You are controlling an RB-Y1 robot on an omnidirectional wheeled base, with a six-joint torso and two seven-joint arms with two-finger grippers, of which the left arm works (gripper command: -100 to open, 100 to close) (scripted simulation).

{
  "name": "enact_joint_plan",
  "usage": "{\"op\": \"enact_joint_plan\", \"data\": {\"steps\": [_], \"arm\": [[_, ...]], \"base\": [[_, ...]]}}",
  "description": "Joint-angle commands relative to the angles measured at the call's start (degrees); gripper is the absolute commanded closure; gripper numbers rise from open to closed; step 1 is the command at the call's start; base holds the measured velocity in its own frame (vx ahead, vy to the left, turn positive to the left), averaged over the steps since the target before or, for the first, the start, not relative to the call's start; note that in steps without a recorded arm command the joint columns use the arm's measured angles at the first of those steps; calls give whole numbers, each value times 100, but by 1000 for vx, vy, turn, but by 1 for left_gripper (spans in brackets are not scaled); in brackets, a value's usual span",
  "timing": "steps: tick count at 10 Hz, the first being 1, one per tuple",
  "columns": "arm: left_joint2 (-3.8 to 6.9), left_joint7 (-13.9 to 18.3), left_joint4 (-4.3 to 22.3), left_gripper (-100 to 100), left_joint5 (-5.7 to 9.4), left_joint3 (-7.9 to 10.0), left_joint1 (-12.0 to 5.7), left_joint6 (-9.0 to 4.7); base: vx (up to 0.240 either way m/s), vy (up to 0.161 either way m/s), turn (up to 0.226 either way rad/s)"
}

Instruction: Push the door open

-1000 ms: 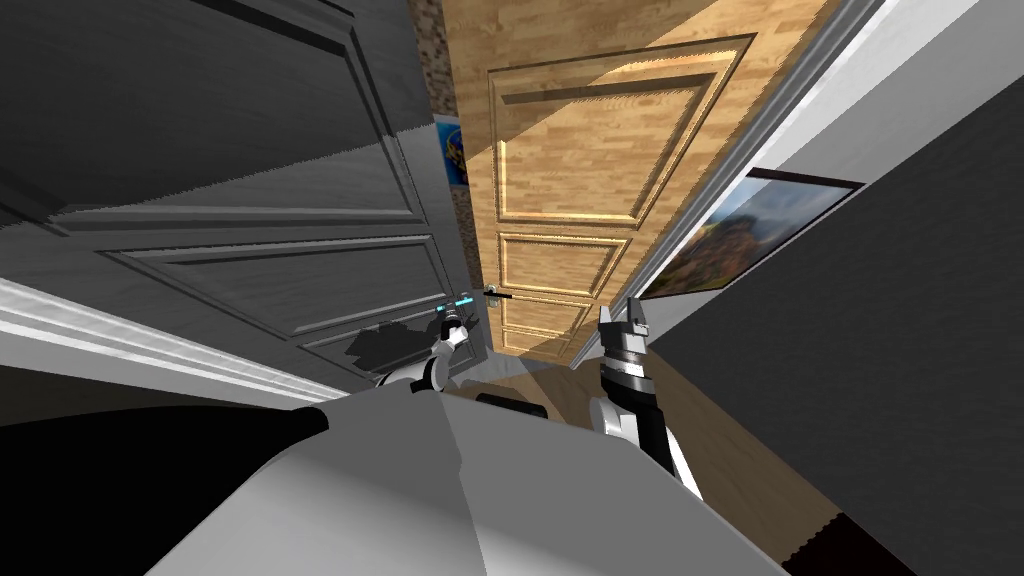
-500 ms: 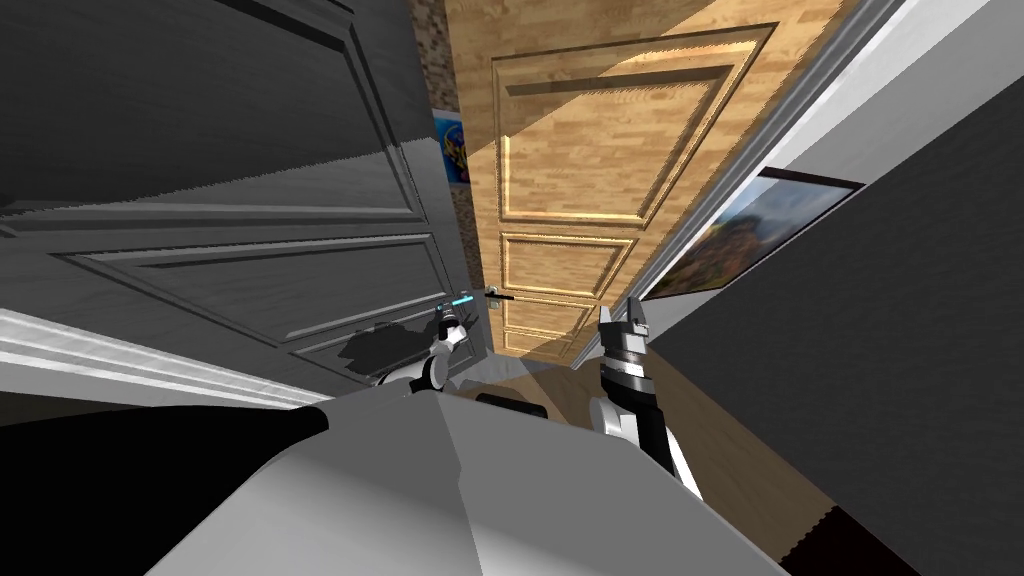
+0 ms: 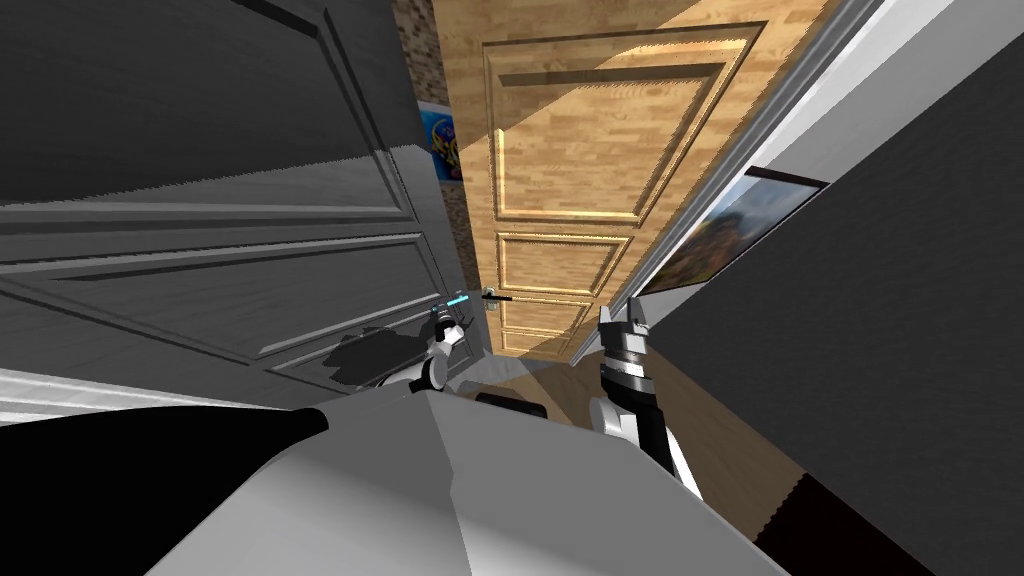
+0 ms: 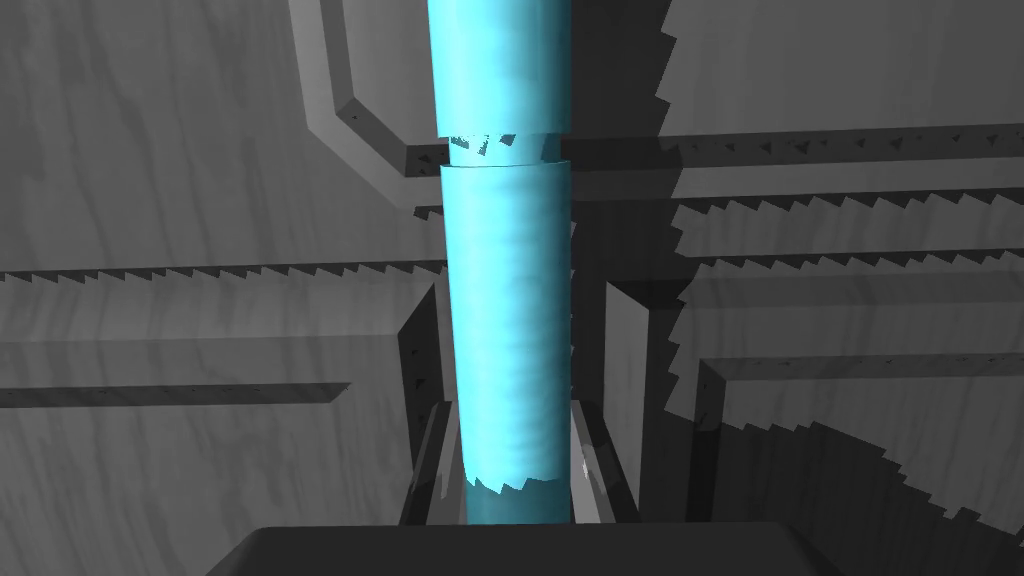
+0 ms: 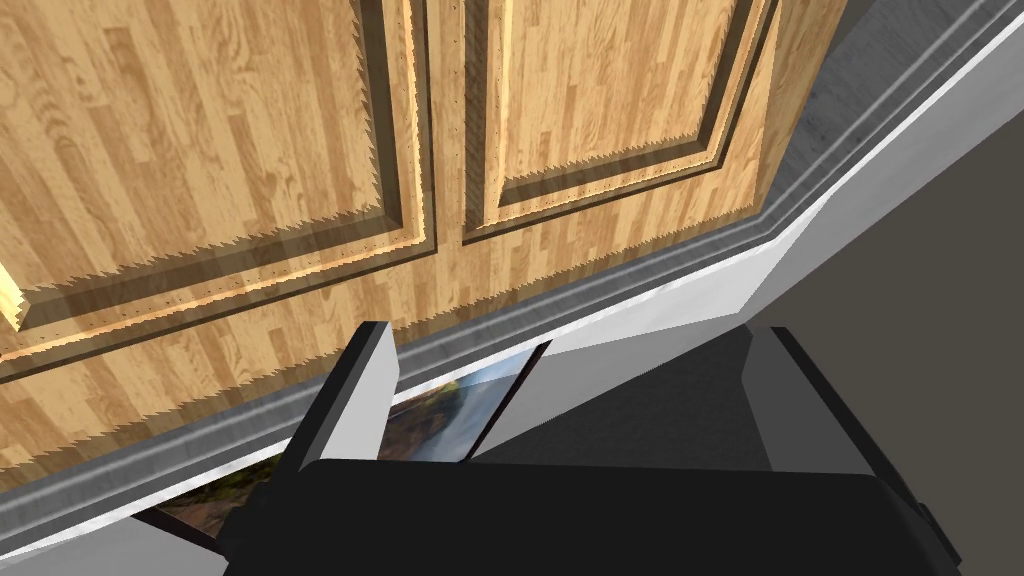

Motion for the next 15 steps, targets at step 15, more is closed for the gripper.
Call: {"op": "enact_joint_plan", "data": {"steps": [15], "arm": [[336, -344, 252, 100, 232, 581, -105, -448]], "base": [[14, 35, -36]]}}
